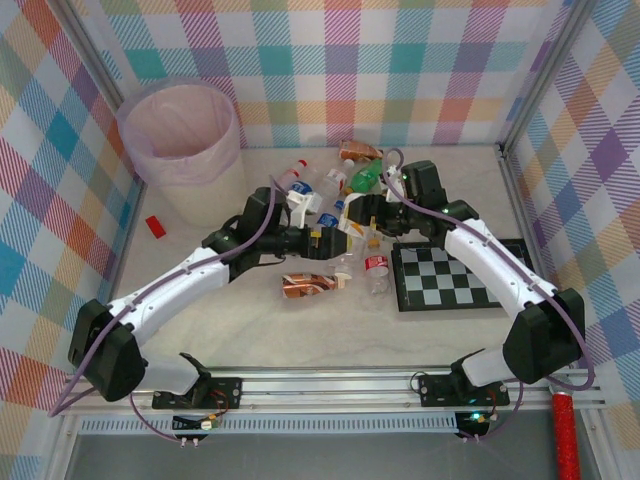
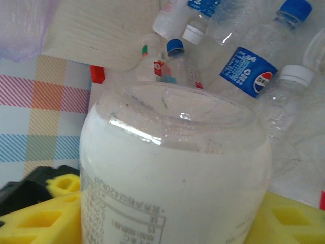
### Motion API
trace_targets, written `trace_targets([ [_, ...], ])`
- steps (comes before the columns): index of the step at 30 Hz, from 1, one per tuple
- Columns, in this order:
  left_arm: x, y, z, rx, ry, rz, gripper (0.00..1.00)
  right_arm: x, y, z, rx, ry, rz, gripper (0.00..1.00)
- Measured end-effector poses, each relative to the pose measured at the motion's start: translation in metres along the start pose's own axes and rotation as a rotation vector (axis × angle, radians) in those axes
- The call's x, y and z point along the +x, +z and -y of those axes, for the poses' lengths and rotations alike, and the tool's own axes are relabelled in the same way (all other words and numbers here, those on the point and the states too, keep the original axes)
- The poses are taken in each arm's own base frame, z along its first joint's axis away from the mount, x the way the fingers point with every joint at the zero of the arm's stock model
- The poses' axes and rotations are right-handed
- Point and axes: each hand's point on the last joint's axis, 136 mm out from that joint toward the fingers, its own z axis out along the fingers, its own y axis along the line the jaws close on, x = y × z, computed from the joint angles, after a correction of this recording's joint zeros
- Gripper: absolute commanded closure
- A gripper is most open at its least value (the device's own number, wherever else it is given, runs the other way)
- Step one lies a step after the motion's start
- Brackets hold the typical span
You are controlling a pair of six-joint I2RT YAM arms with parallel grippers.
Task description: Put the plastic bottles in the bin
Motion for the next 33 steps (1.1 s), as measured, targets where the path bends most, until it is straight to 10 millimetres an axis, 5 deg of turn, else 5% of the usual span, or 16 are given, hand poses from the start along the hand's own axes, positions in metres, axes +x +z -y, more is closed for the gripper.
trace_targets([
  [5, 0.005, 0.014, -0.016, -0.039, -0.044, -0.021, 0.09, -0.005, 0.000, -0.012, -0.045, -0.005, 0.021, 0.35],
  [16, -0.003, 0.018, -0.009, 0.000, -0.054, 0.001, 0.40, -0.010, 0.001, -0.016, -0.056, -0.019, 0.049, 0.34],
  [21, -0.004, 0.021, -0.011, -0.001, -0.056, 0.000, 0.45, -0.012, 0.002, -0.015, -0.052, -0.019, 0.053, 0.31],
  [27, -0.003, 0.025, -0.017, -0.016, -0.065, -0.005, 0.46, -0.012, 0.004, -0.009, -0.026, -0.003, 0.047, 0.14],
  [33, -0.008, 0.023, -0.026, -0.042, -0.083, 0.014, 0.48, -0.030, -0.021, 0.003, 0.021, 0.032, 0.105, 0.00],
])
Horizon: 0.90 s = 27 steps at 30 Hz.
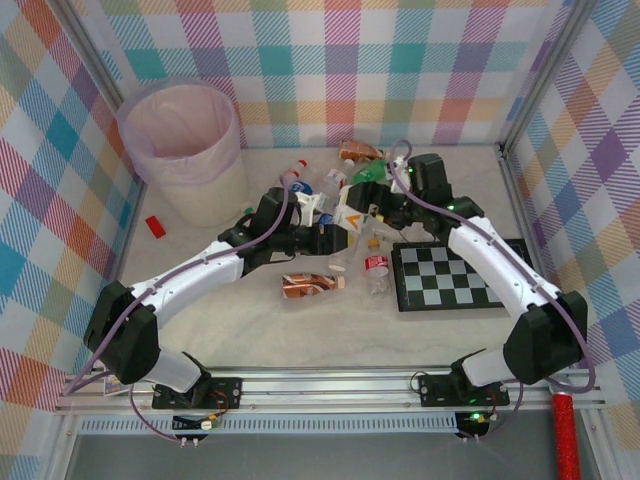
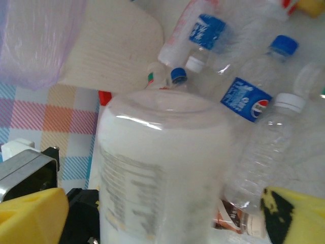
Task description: Put the plastic bottles in the bin
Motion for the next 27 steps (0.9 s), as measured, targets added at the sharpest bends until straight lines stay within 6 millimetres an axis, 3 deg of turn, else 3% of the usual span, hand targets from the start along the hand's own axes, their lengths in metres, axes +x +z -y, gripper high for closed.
trace_targets([
  [5, -0.024, -0.015, -0.009, -0.034, -0.013, 0.040, 0.51, -0.022, -0.048, 0.014, 0.061, 0.025, 0.123, 0.01],
  [10, -0.091, -0.063, 0.001, -0.075, 0.042, 0.166, 0.55, -0.021, -0.088, 0.019, 0.126, -0.008, 0.210, 0.00],
  [15, -0.178, -0.148, 0.010, -0.148, 0.120, 0.407, 0.62, 0.010, -0.081, 0.053, 0.216, 0.017, 0.135, 0.01],
  [18, -0.209, -0.191, 0.001, -0.202, 0.125, 0.520, 0.67, 0.039, -0.068, 0.080, 0.257, 0.068, 0.054, 0.02],
  [23, -0.242, -0.243, -0.040, -0.328, 0.074, 0.661, 0.76, 0.079, -0.063, 0.108, 0.296, 0.129, -0.027, 0.02],
  [27, -0.266, -0.275, -0.083, -0.469, 0.017, 0.756, 0.79, 0.091, -0.070, 0.108, 0.289, 0.141, -0.020, 0.02],
])
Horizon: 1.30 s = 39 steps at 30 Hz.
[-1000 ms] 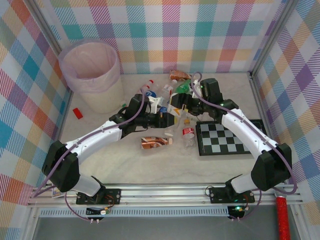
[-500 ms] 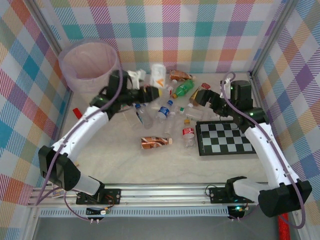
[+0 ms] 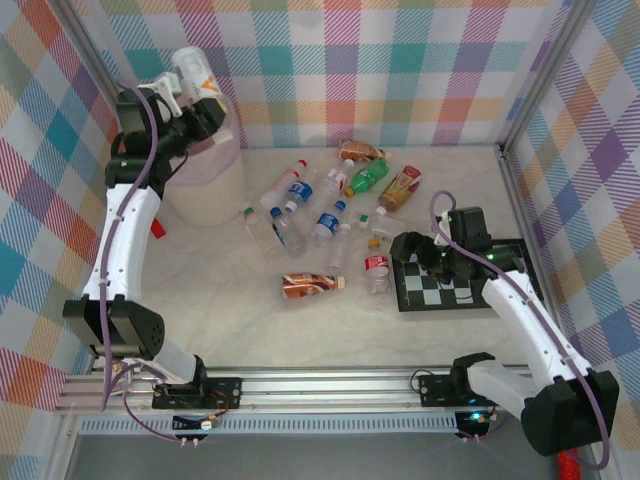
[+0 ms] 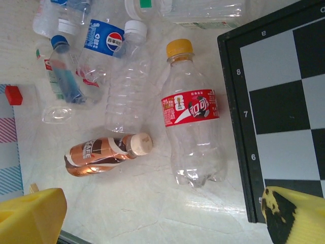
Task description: Put the plastic bottles in the bin
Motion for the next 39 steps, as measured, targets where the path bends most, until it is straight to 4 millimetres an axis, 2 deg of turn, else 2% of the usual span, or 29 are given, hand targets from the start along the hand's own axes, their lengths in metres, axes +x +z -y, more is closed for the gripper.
trace_targets([
  [5, -0.039, 0.019, -0.053, -0.172, 0.006, 0.078, 0.79, 0.008, -0.013, -0.001, -0.014, -0.006, 0.023, 0.02],
  [9, -0.048, 0.037, -0.089, -0.284, 0.040, 0.060, 0.79, 0.017, -0.021, 0.005, -0.004, -0.001, 0.033, 0.02],
  [13, -0.030, 0.055, -0.120, -0.375, 0.065, -0.034, 0.78, 0.022, -0.025, 0.009, 0.006, 0.014, 0.039, 0.02],
  [16, -0.007, 0.067, -0.142, -0.428, 0.078, -0.128, 0.75, 0.023, -0.027, 0.010, 0.013, 0.016, 0.044, 0.02],
  [19, 0.017, 0.072, -0.161, -0.475, 0.083, -0.218, 0.69, 0.025, -0.027, 0.015, 0.034, 0.024, 0.041, 0.00],
  [20, 0.024, 0.073, -0.166, -0.487, 0.088, -0.243, 0.63, 0.025, -0.028, 0.017, 0.045, 0.031, 0.042, 0.00],
  [24, 0.040, 0.073, -0.175, -0.507, 0.095, -0.305, 0.46, 0.025, -0.028, 0.027, 0.096, 0.052, 0.049, 0.01],
  [30, 0.044, 0.071, -0.176, -0.507, 0.116, -0.333, 0.25, 0.014, -0.032, 0.030, 0.144, 0.059, 0.081, 0.01],
  [34, 0.044, 0.071, -0.175, -0.503, 0.130, -0.335, 0.15, -0.004, -0.034, 0.029, 0.174, 0.072, 0.108, 0.01],
  [39, 0.045, 0.072, -0.173, -0.483, 0.146, -0.344, 0.00, -0.039, -0.039, 0.038, 0.224, 0.157, 0.158, 0.01],
])
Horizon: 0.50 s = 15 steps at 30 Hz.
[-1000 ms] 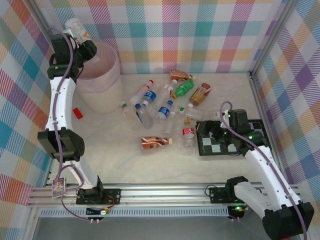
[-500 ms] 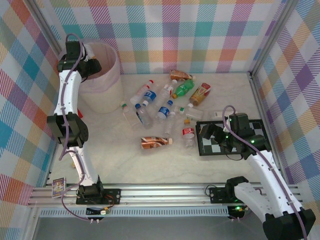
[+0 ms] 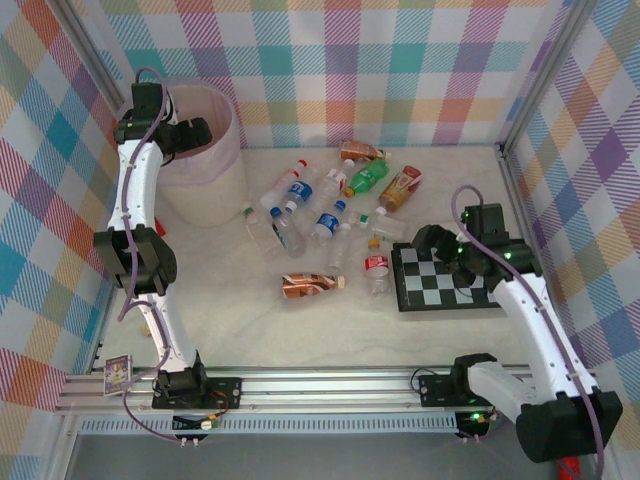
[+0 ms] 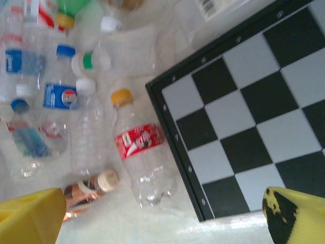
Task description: Put the plastic bottles in the bin
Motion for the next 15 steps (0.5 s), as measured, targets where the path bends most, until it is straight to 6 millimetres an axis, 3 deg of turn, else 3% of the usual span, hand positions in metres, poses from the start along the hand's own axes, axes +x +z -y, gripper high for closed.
trace_targets([
  [5, 0.004, -0.004, 0.003, 0.016, 0.015, -0.017, 0.00, -0.039, 0.001, 0.007, 0.076, 0.165, 0.053, 0.01],
  [8, -0.001, -0.016, 0.008, 0.033, 0.027, 0.003, 0.00, -0.062, 0.004, 0.013, 0.139, 0.277, 0.077, 0.02],
  [11, -0.014, -0.043, 0.015, 0.056, 0.037, 0.056, 0.00, -0.084, 0.008, 0.023, 0.194, 0.386, 0.100, 0.04],
  [15, -0.033, -0.096, 0.024, 0.076, 0.059, 0.158, 0.00, -0.105, 0.019, 0.043, 0.261, 0.504, 0.103, 0.06],
])
